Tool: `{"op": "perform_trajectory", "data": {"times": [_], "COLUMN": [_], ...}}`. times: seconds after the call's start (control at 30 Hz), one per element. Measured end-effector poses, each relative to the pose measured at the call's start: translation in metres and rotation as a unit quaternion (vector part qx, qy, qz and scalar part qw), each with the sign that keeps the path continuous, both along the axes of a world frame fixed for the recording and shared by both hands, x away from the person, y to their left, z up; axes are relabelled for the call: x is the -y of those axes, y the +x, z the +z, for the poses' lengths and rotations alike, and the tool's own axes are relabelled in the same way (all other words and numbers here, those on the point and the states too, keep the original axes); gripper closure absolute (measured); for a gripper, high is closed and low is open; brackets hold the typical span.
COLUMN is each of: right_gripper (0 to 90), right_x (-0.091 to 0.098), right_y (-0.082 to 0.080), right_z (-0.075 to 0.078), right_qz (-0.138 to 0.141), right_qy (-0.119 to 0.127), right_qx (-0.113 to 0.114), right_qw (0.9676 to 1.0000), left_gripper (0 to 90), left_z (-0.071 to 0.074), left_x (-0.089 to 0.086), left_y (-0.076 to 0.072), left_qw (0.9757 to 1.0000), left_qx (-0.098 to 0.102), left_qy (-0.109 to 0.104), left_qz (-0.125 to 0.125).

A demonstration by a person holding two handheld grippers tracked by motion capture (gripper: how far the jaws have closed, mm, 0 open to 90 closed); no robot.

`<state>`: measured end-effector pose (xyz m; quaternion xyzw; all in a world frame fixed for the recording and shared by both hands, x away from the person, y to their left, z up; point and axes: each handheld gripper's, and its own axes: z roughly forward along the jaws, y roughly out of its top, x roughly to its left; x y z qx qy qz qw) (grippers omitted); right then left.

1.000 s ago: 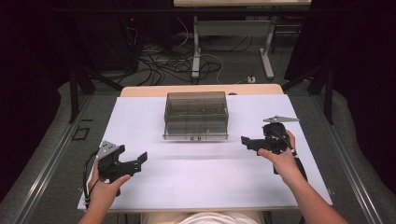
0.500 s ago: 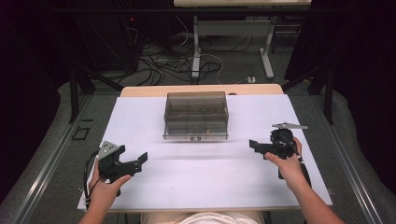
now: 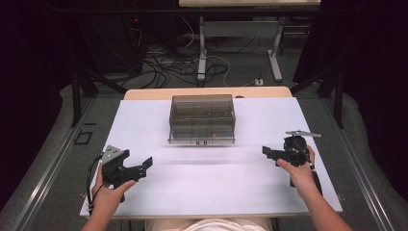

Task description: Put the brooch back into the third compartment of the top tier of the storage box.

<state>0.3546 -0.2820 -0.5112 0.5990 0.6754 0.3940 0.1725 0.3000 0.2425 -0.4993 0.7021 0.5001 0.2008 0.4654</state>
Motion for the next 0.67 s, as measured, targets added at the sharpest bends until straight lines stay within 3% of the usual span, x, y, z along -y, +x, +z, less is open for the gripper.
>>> {"op": "perform_trajectory", "data": {"times": [0.2,0.47,0.67], "right_gripper": [8.4,8.5,8.4], "right_x": [0.005,0.014,0.015], "right_y": [-0.001,0.000,-0.001], "right_z": [-0.002,-0.007,-0.007], "right_qz": [-0.010,-0.025,-0.022], "right_qy": [0.008,-0.004,0.003], "right_qx": [-0.002,0.006,0.007], "right_qw": [0.9999,0.9997,0.9997], "left_gripper": [3.9,3.9,3.9], "left_z": [0.000,0.000,-0.001], "left_x": [0.000,0.000,-0.001], "left_y": [0.000,0.001,0.002], "left_qw": [1.0000,1.0000,1.0000], "left_qx": [0.001,0.001,0.002], "left_qy": [0.001,0.000,0.003], "left_qz": [-0.002,0.000,-0.001]}}
